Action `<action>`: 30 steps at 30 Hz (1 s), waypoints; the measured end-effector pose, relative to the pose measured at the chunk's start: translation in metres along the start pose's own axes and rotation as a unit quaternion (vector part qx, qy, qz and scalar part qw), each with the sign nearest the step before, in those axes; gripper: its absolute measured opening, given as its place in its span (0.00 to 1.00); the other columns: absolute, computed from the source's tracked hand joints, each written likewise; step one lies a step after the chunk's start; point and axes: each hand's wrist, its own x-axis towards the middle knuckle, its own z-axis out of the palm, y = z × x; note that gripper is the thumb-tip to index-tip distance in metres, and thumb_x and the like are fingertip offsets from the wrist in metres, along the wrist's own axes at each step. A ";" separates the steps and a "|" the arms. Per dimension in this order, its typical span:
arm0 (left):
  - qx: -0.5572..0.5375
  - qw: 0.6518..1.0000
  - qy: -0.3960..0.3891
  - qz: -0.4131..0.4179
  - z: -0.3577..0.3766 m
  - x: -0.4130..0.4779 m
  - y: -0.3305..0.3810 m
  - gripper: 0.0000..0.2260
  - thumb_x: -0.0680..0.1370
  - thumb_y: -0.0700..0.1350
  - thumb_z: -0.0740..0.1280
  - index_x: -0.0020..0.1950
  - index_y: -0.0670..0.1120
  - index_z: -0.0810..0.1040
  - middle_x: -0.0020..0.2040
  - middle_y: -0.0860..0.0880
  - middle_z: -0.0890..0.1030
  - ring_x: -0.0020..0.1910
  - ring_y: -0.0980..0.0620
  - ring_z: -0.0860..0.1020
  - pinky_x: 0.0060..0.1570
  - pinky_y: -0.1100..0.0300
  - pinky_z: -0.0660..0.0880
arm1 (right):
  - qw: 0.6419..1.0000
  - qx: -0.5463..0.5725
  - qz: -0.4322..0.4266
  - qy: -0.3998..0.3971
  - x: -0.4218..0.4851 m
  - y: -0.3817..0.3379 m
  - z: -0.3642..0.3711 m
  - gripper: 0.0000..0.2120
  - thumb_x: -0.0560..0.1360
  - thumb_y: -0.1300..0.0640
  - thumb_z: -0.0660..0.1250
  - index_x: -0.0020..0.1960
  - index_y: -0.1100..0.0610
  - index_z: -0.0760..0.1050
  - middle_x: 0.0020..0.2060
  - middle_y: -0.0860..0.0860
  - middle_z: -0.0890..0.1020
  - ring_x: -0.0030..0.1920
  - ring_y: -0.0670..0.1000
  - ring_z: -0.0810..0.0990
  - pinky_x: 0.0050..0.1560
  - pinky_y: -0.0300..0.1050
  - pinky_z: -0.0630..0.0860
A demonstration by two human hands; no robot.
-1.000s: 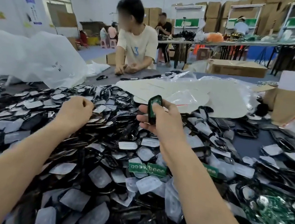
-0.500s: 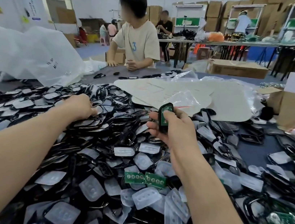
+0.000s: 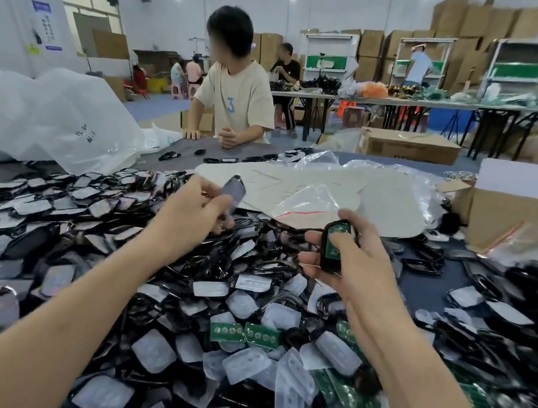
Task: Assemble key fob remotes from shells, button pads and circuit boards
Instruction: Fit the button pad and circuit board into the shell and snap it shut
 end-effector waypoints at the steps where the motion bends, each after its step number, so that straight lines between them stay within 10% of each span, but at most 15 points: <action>1: -0.055 0.998 -0.030 0.011 0.021 -0.016 0.013 0.05 0.82 0.45 0.65 0.52 0.47 0.70 0.37 0.48 0.85 0.30 0.56 0.79 0.31 0.64 0.73 | 1.000 -0.013 0.000 -0.002 -0.007 -0.002 -0.012 0.13 0.83 0.64 0.58 0.60 0.48 0.73 0.37 0.53 0.86 0.32 0.53 0.84 0.31 0.42 0.79; 11: -0.177 0.970 -0.152 0.064 0.176 -0.122 0.058 0.02 0.83 0.49 0.64 0.51 0.54 0.71 0.32 0.54 0.80 0.29 0.57 0.74 0.31 0.63 0.70 | 0.986 -0.144 0.002 0.081 -0.061 -0.007 -0.112 0.14 0.84 0.51 0.60 0.47 0.43 0.84 0.42 0.49 0.86 0.35 0.47 0.81 0.31 0.42 0.73; 30: -0.177 0.971 -0.144 0.077 0.177 -0.136 0.051 0.11 0.82 0.43 0.64 0.58 0.59 0.77 0.40 0.53 0.84 0.37 0.56 0.80 0.41 0.61 0.78 | 0.966 -0.238 -0.089 0.050 -0.075 0.005 -0.121 0.05 0.80 0.43 0.65 0.50 0.38 0.80 0.26 0.49 0.78 0.26 0.45 0.73 0.26 0.37 0.68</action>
